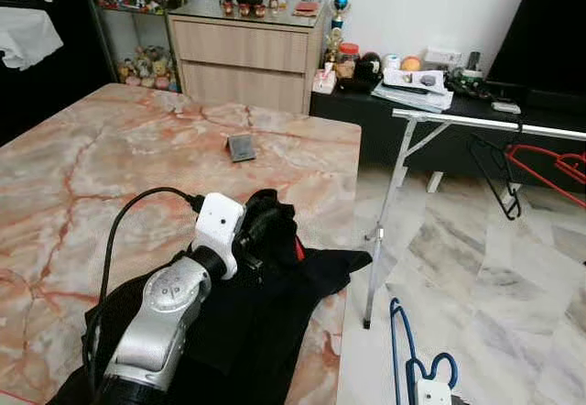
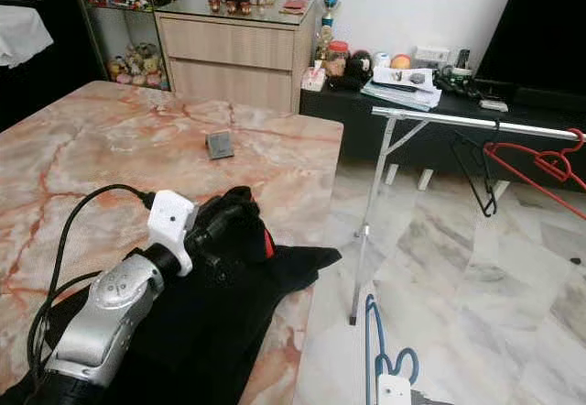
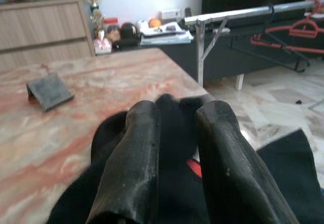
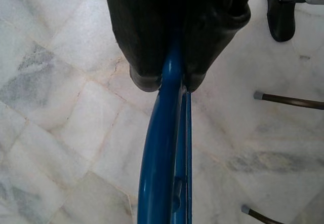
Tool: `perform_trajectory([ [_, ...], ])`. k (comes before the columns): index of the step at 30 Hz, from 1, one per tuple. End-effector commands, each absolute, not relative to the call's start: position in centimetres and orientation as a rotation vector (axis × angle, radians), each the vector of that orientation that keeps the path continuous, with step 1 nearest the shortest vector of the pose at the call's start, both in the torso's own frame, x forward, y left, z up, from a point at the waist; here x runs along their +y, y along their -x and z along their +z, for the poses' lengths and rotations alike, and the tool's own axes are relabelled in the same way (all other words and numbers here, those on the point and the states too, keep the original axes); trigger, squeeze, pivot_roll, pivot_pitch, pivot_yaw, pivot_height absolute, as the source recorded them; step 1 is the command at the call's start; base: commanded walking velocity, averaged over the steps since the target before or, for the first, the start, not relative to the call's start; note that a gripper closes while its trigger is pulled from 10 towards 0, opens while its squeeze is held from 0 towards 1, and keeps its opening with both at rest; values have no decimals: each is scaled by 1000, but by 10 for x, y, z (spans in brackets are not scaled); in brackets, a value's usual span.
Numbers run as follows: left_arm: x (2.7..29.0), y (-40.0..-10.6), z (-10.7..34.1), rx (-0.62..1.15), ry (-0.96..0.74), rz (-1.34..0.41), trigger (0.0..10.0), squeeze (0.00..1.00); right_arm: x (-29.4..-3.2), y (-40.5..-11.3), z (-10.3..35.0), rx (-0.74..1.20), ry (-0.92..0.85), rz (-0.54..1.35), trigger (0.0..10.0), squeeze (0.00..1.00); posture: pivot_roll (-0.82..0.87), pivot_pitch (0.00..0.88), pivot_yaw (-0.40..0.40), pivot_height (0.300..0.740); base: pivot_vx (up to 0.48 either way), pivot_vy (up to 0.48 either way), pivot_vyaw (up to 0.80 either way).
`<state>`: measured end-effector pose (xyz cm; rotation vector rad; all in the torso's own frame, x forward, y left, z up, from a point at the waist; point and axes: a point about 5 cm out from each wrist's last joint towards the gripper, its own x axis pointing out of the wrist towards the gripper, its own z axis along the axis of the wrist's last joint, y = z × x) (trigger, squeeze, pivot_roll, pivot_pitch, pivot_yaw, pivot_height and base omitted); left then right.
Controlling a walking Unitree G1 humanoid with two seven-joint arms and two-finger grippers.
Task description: Hang hanger
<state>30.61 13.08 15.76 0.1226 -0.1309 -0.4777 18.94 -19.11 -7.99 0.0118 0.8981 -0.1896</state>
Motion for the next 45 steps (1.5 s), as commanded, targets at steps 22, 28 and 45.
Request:
perform_trajectory([
  [22,159,-290,143,-82,-62,-310,10000,0,-191,-190,-80,895,-6,-186,10000,0,133,33,-33,740,0,0,0],
  [28,157,-290,146,-92,-60,-317,10000,0,-191,-189,-80,899,-6,-184,10000,0,140,20,-37,740,0,0,0],
  [45,148,-289,144,-99,-120,-357,10000,0,-192,-188,-81,901,-3,-182,10000,0,142,0,-38,740,0,-359,0],
])
